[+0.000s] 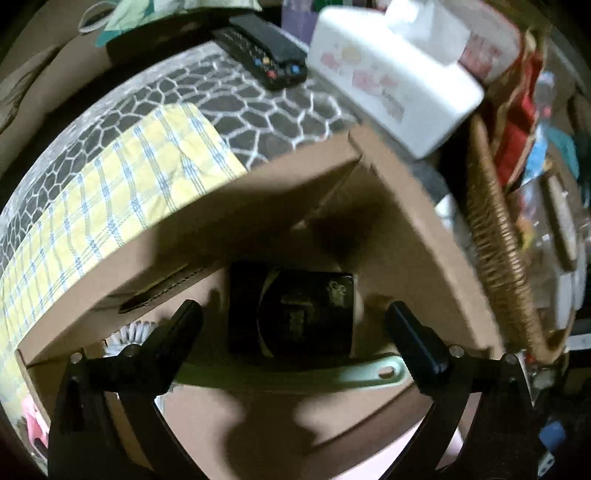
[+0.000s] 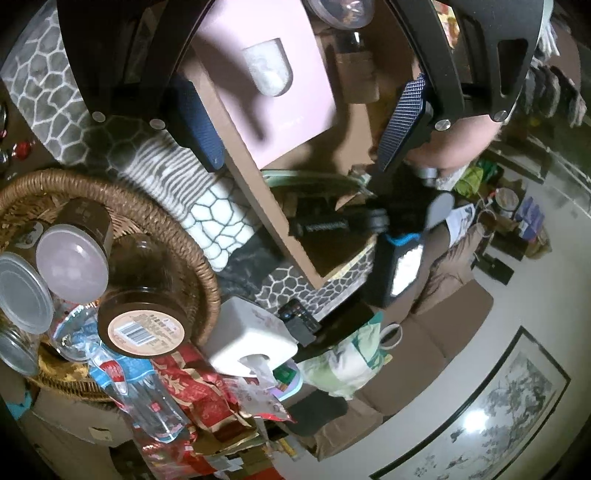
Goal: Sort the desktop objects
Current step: 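Carry the black box into the cardboard box and open the left tool while the right tool withdraws, then grasp the gold pouch with the left tool while the right tool moves over the table, then grasp the clear bottle with the right tool while the left tool lifts the gold pouch, then carry the gold pouch with the left tool and clear bottle with the right tool into the cardboard box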
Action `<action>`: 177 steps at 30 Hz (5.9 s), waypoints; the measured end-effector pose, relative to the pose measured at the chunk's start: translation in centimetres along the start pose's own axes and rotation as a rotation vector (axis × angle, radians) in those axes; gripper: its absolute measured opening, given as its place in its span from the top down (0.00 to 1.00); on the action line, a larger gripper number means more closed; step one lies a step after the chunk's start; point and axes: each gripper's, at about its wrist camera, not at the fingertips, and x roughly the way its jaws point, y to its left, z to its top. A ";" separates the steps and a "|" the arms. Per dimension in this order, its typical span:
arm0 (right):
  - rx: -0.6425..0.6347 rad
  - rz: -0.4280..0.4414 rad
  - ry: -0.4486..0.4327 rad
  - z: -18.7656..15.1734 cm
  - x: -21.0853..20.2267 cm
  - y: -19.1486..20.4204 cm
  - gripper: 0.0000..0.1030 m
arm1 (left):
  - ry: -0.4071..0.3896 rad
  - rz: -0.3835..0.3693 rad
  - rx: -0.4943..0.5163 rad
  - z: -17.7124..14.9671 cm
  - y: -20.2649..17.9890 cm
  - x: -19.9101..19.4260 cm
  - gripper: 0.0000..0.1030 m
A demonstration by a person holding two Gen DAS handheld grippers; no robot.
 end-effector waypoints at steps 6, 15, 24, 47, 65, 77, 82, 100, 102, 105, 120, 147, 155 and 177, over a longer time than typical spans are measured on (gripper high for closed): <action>0.012 0.005 -0.008 0.1 -0.3 -0.2 0.15 | -0.108 -0.054 0.005 -2.6 1.9 -5.8 0.02; -0.106 0.028 0.025 -1.4 0.4 4.1 0.09 | -0.274 -0.040 -0.027 -14.2 7.6 -15.5 0.00; -0.301 0.065 0.087 -5.8 2.0 13.1 0.01 | -0.394 0.028 -0.267 -28.8 17.8 -22.6 0.00; -0.616 0.110 0.260 -19.6 10.7 29.8 0.00 | -0.452 0.150 -0.786 -43.4 39.6 -20.0 0.00; -0.652 0.081 0.268 -20.2 11.9 29.7 0.00 | -0.211 0.368 -0.459 -29.4 40.7 -9.3 0.21; -0.595 0.137 0.286 -19.8 11.3 30.0 0.00 | -0.417 0.200 -0.490 -32.2 39.0 -18.0 0.54; -0.510 0.243 0.312 -20.1 10.6 31.0 0.01 | -0.583 0.056 -0.576 -38.3 36.3 -24.9 0.54; -0.544 0.297 0.410 -25.2 12.3 36.3 0.46 | -0.760 -0.066 -0.805 -50.2 43.5 -30.3 0.54; -0.531 0.284 0.390 -24.0 12.3 36.3 0.46 | -0.769 -0.077 -0.790 -49.9 43.5 -30.4 0.54; -0.523 0.255 0.349 -22.1 11.8 35.6 0.46 | -0.763 -0.100 -0.772 -49.7 43.0 -30.1 0.54; -0.635 0.131 0.335 -22.7 12.4 30.4 0.46 | -0.692 -0.101 -0.707 -47.3 40.6 -28.1 0.54; -0.811 0.212 0.612 -28.4 14.7 32.0 0.64 | -0.613 -0.091 -0.573 -43.3 36.2 -26.4 0.53; -0.657 0.226 0.509 -21.7 6.6 28.4 0.64 | -0.596 -0.130 -0.488 -41.0 32.0 -25.9 0.53; -0.295 0.032 0.371 -8.1 8.3 9.7 0.64 | -0.447 -0.209 -0.255 -22.9 11.0 -19.7 0.53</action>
